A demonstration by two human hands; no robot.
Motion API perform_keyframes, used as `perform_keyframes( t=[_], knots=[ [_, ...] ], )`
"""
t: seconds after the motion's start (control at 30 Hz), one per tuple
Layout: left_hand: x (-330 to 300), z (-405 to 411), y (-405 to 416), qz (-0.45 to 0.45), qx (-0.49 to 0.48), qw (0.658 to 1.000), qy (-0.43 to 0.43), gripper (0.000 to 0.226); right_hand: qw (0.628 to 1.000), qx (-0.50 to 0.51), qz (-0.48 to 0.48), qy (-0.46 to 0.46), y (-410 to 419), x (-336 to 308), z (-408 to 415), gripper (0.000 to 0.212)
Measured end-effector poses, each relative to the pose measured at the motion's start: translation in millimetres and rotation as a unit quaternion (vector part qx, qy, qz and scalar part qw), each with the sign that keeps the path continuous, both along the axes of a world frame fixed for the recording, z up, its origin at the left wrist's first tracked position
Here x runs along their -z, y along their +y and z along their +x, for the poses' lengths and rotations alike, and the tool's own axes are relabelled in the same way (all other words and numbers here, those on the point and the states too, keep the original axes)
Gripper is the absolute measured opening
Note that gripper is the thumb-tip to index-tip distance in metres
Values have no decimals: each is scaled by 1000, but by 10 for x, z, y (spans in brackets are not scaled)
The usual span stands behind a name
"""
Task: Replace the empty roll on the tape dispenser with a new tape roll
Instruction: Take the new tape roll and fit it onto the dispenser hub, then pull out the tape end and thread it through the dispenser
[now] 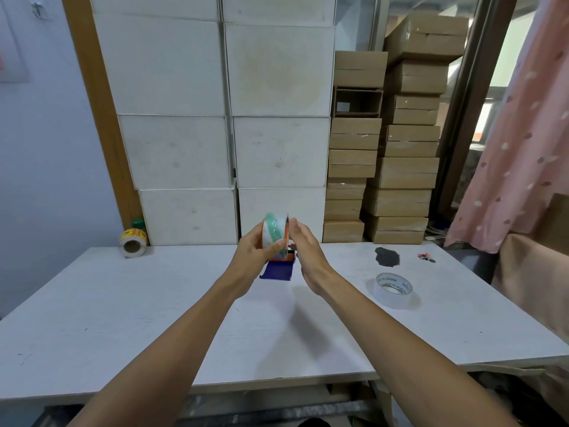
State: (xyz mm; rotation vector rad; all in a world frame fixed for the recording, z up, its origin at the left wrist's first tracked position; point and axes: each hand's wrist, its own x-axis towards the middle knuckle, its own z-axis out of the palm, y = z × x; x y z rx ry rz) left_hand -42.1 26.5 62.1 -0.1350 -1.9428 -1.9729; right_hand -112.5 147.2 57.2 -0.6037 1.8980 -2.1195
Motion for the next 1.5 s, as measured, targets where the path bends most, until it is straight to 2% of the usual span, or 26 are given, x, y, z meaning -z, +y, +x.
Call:
perform_keyframes(
  t=[0.1, 0.3, 0.43, 0.53, 0.6, 0.67, 0.73, 0.8, 0.93, 1.07, 1.2, 1.37, 1.43, 1.5],
  knots=[
    [32, 10, -4, 10, -11, 1000, -5, 36, 1000, -14, 24, 10, 1, 21, -27, 57],
    [65, -34, -6, -4, -60, 998, -9, 27, 999, -40, 23, 16, 20, -31, 13, 48],
    [40, -34, 15, -13, -73, 997, -6, 19, 999, -6, 37, 14, -7, -30, 52, 51],
    [21, -30, 37, -24, -69, 997, -5, 26, 996, 59, 58, -39, 25, -8, 49, 49],
    [8, -26, 62, -34, -68, 997, -7, 34, 989, 72, 65, -111, 58, 24, 39, 45],
    [6, -30, 74, -50, -66, 997, -5, 35, 976, 33, 6, -216, 68, 59, 70, 54],
    [24, -41, 70, -71, -61, 996, -2, 35, 964, 9, -48, -261, 77, 53, 114, 62],
    [45, -51, 58, -81, -59, 995, -3, 33, 959, -1, -85, -271, 114, 40, 128, 64],
    [63, -60, 28, -70, -51, 996, -10, 25, 954, -13, -116, -276, 207, -4, 120, 46],
    [84, -76, 6, -76, -16, 996, -34, 32, 940, -17, -152, -306, 237, -23, 125, 40],
    [94, -61, 33, -67, 19, 995, -66, 35, 938, -2, -158, -307, 198, 28, 89, 35],
    [142, -62, -16, -46, 15, 996, -74, 38, 948, -10, -153, -279, 126, 139, 8, 34],
    [155, -69, -34, -40, 10, 997, -68, 37, 968, -9, -92, -233, 106, 200, -50, 39],
    [175, -89, -52, -36, -2, 997, -66, 39, 985, 46, 11, -164, 104, 221, -57, 38]
  ],
)
